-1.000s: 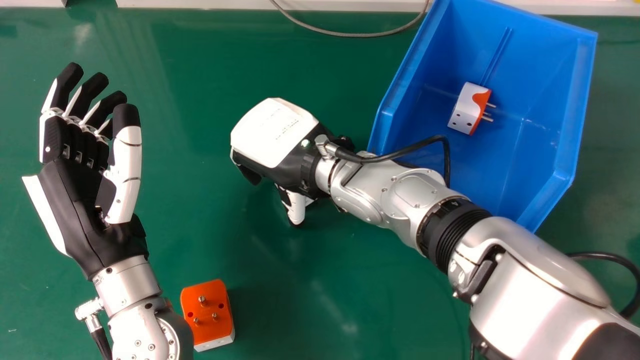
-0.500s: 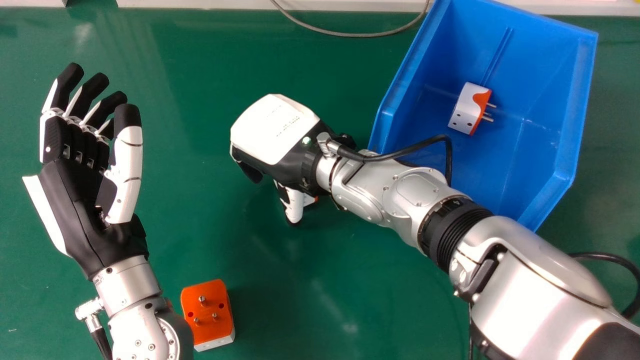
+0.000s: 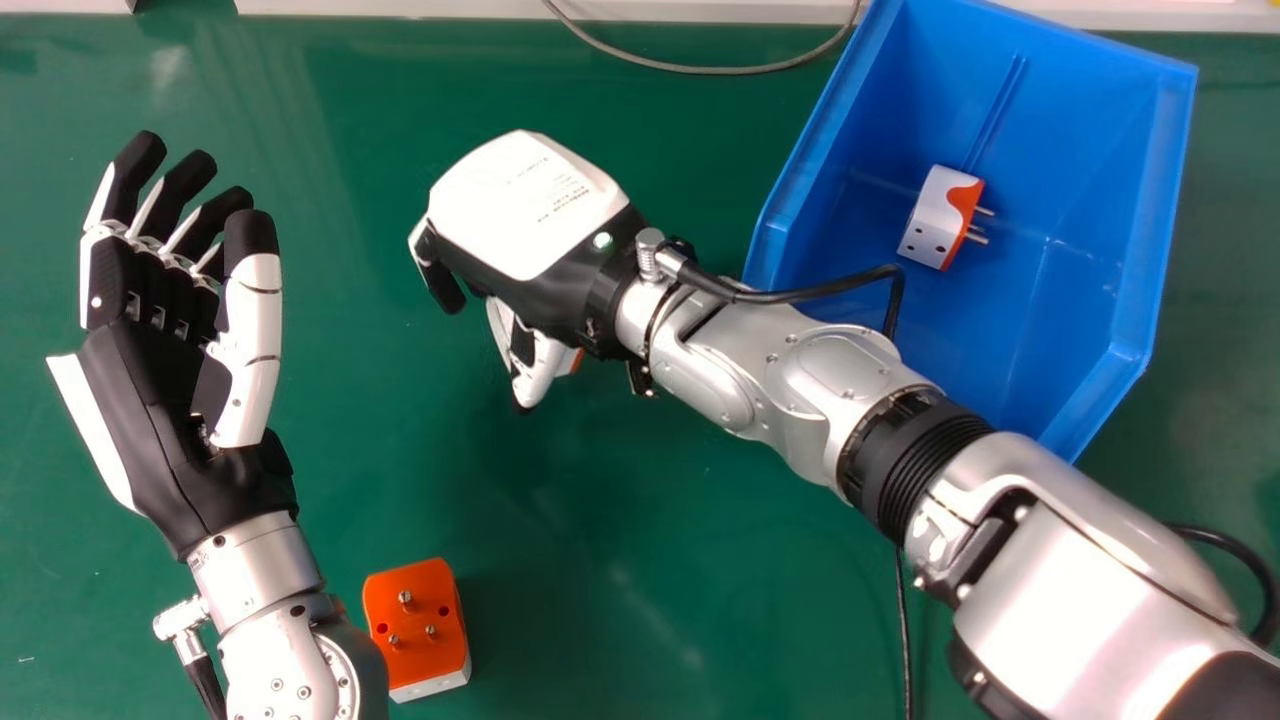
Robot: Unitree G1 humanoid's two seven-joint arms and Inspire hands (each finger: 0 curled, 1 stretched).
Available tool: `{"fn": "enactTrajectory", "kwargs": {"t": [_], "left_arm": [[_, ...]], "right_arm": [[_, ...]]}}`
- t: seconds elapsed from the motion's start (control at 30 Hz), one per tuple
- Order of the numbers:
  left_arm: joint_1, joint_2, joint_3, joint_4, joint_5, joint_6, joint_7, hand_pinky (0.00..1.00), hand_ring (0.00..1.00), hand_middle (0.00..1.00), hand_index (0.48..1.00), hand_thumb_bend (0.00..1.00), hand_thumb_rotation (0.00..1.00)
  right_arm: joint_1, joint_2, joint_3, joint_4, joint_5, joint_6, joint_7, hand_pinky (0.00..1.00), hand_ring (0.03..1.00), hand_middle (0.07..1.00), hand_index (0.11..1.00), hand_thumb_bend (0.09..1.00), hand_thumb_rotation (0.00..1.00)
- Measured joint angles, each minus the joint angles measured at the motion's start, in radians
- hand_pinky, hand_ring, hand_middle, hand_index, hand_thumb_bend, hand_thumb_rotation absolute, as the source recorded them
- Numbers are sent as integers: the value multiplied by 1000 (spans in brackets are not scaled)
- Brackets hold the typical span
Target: Pick all objects and put in blue box
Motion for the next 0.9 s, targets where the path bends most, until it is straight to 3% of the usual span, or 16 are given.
{"fn": "enactTrajectory", "kwargs": {"t": [0.5,0.63,0.9], "left_arm": [[-10,8,0,4,3,0,0,635,694,754,785,655,386],[-10,11,-1,4,3,0,-7,638,697,756,787,656,391],[-10,15,-2,5,4,-1,-7,640,701,762,792,657,398]], "right_arm": [[52,-29,-47,-108,14,36,44,288,355,473,544,511,0],[65,-50,-66,-155,20,50,54,289,357,477,545,510,0],[206,-126,-120,-374,55,61,71,290,376,490,530,512,0]]}}
